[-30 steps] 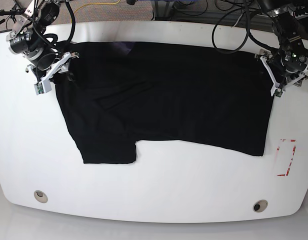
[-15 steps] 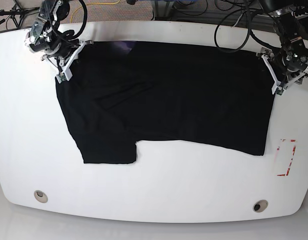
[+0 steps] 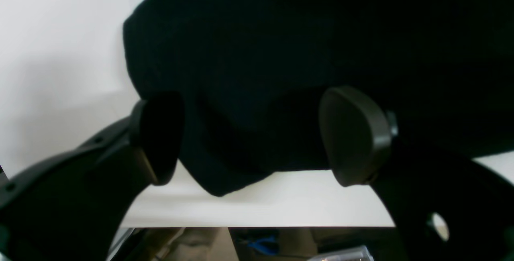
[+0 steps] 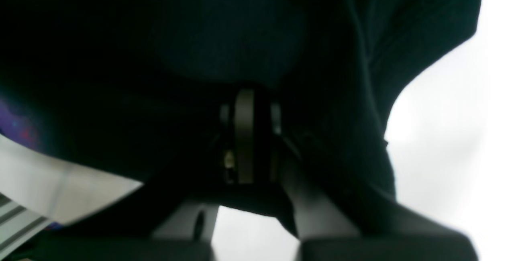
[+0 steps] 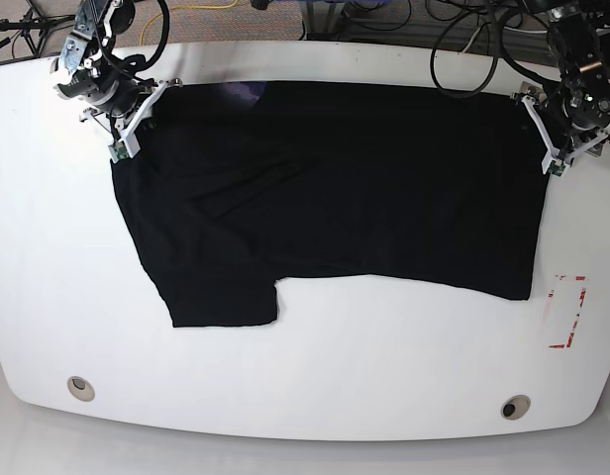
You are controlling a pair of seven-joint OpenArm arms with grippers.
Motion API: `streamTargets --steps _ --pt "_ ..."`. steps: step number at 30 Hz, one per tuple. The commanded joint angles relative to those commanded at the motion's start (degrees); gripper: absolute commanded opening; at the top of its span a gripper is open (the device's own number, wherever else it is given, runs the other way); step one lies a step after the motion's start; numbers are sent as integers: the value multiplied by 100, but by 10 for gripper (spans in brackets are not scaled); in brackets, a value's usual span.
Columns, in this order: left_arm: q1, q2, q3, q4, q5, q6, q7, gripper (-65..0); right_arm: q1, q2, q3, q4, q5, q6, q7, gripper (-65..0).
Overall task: Fold the T-shirt properly
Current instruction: 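Adjust both grippers along the shirt edge, smoothing it flat, then move both grippers down the shirt sides and grasp its hem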
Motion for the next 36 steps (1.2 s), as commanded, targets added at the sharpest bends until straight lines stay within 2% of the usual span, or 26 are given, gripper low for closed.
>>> streamTargets --steps 8,17,19,24,27,32,36 --pt "273 -9 -246 0 -9 0 18 -133 -448 -9 0 844 0 0 -18 -609" --pt "281 -9 -246 299 0 0 62 -133 -325 -9 -9 1301 0 0 -18 -606" --pt "281 -9 -246 484 0 0 220 -133 -237 -9 -9 1363 0 0 -18 -568" --pt "237 -9 -237 1020 -18 0 580 -133 158 -9 0 1345 0 0 -18 -384" --pt "211 -9 -229 1213 -18 0 589 -133 448 -18 0 1319 9 0 0 -325" --pt "-35 -9 -229 1363 0 0 589 -133 1099 -149 26 1011 -62 0 0 -314" --pt "-264 -9 -237 1521 0 0 589 -133 1820 0 35 220 -62 0 35 -314"
